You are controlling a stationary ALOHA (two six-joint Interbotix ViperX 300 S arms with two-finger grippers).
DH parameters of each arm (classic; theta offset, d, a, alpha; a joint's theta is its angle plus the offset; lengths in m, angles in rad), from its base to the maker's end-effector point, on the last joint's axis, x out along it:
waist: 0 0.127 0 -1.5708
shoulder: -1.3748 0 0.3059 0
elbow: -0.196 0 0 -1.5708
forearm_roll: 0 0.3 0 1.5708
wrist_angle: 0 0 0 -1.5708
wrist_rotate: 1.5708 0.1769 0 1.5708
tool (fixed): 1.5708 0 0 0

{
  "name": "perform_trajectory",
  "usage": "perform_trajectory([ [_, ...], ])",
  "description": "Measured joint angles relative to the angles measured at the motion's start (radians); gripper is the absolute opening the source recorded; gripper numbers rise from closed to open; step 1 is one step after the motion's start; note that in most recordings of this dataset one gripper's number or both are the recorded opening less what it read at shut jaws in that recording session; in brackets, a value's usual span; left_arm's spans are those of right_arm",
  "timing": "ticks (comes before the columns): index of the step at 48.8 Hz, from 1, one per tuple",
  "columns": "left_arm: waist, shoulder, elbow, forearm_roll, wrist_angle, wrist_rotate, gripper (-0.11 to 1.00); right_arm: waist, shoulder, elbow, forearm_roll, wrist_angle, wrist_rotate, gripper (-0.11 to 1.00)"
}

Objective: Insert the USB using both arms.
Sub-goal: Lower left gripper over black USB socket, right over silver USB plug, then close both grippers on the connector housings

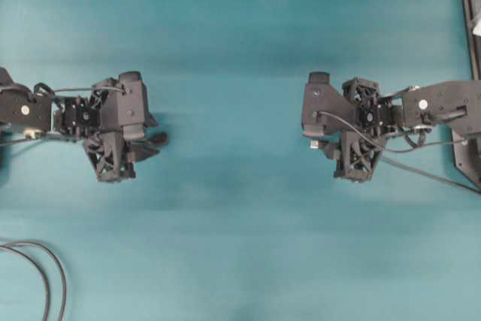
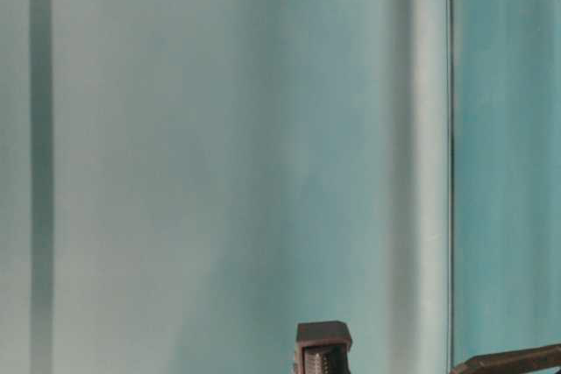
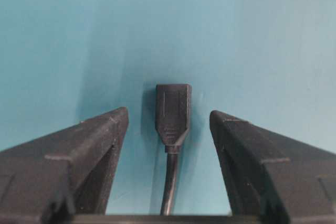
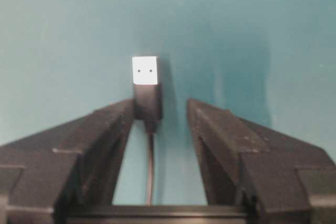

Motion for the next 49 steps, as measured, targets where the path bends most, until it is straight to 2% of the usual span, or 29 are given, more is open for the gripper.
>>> perform_trajectory([
  [22, -0.002, 0.034, -0.029, 0.0, 0.0, 0.002, 0.76, 0.009, 0.002, -0.003, -0.002, 0.002, 0.002, 0.29],
  [35, -0.002, 0.038, -0.029, 0.0, 0.0, 0.002, 0.76, 0.049, 0.017, -0.012, -0.006, 0.005, -0.003, 0.26],
  [49, -0.002, 0.04, -0.029, 0.0, 0.008, 0.002, 0.76, 0.049, 0.02, -0.021, -0.006, 0.02, -0.003, 0.26],
])
